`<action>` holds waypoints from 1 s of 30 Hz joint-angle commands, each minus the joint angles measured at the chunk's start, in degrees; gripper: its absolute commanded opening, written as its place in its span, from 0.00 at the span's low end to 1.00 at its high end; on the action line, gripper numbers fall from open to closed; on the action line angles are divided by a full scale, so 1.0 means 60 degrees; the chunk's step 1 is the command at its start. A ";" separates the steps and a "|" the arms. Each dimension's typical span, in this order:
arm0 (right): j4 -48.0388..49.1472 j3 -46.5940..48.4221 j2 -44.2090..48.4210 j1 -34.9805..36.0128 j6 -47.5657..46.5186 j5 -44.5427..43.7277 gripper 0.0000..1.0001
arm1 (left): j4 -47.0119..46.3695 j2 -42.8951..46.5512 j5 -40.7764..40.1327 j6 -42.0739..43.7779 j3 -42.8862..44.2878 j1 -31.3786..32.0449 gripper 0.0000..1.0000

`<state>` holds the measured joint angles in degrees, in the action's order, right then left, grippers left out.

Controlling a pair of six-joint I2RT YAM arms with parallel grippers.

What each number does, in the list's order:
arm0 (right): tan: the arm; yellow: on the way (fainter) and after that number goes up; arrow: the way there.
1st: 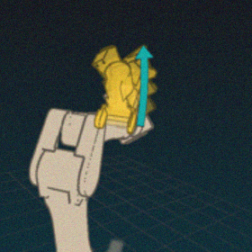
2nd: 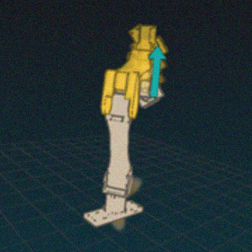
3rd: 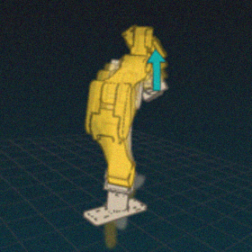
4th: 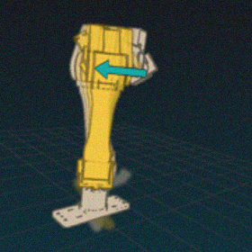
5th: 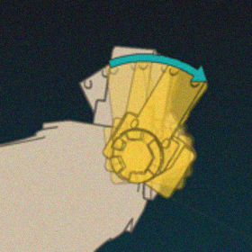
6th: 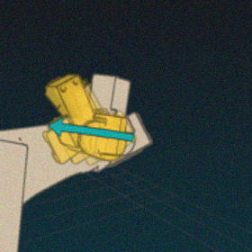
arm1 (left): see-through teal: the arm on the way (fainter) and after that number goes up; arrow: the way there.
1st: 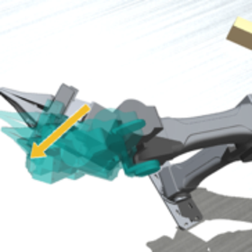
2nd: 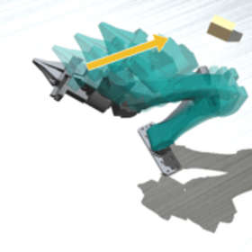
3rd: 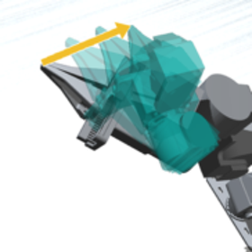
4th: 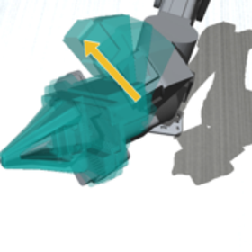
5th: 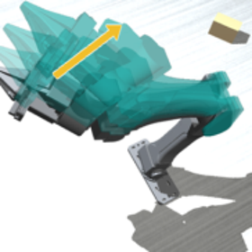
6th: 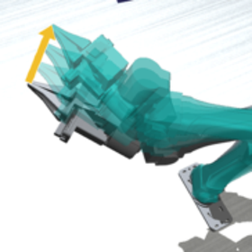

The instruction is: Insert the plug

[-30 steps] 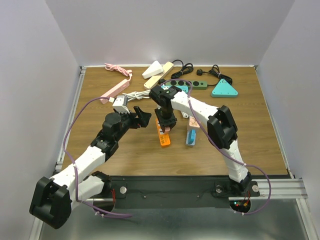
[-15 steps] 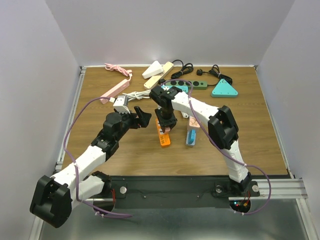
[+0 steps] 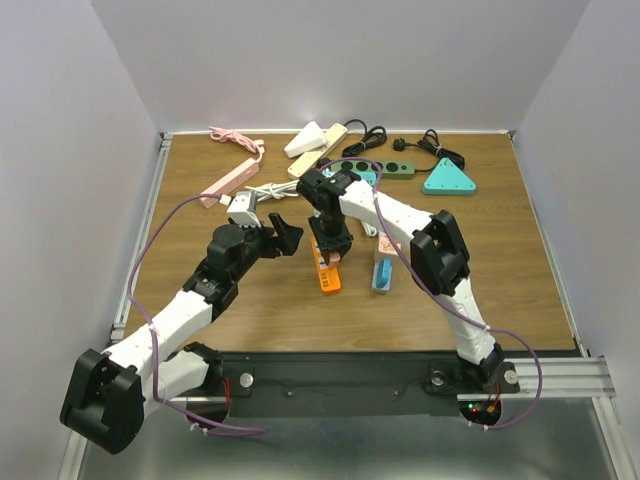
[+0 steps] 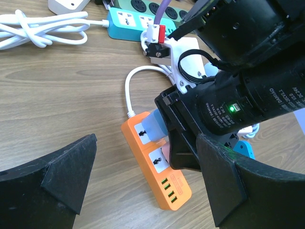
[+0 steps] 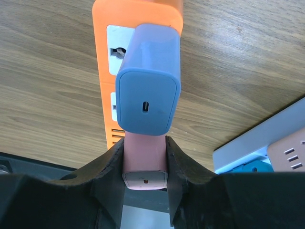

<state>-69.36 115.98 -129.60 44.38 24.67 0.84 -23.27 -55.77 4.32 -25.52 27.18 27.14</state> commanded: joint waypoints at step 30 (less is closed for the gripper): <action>0.3093 -0.1706 -0.1311 0.0528 0.0108 -0.1620 0.00 | -0.0194 -0.0022 0.0027 0.0151 0.0363 -0.0040 0.97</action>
<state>-63.64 114.21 -130.10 45.93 24.95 -3.81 -22.85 -56.93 4.36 -25.52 27.18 27.14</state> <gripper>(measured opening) 0.387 0.967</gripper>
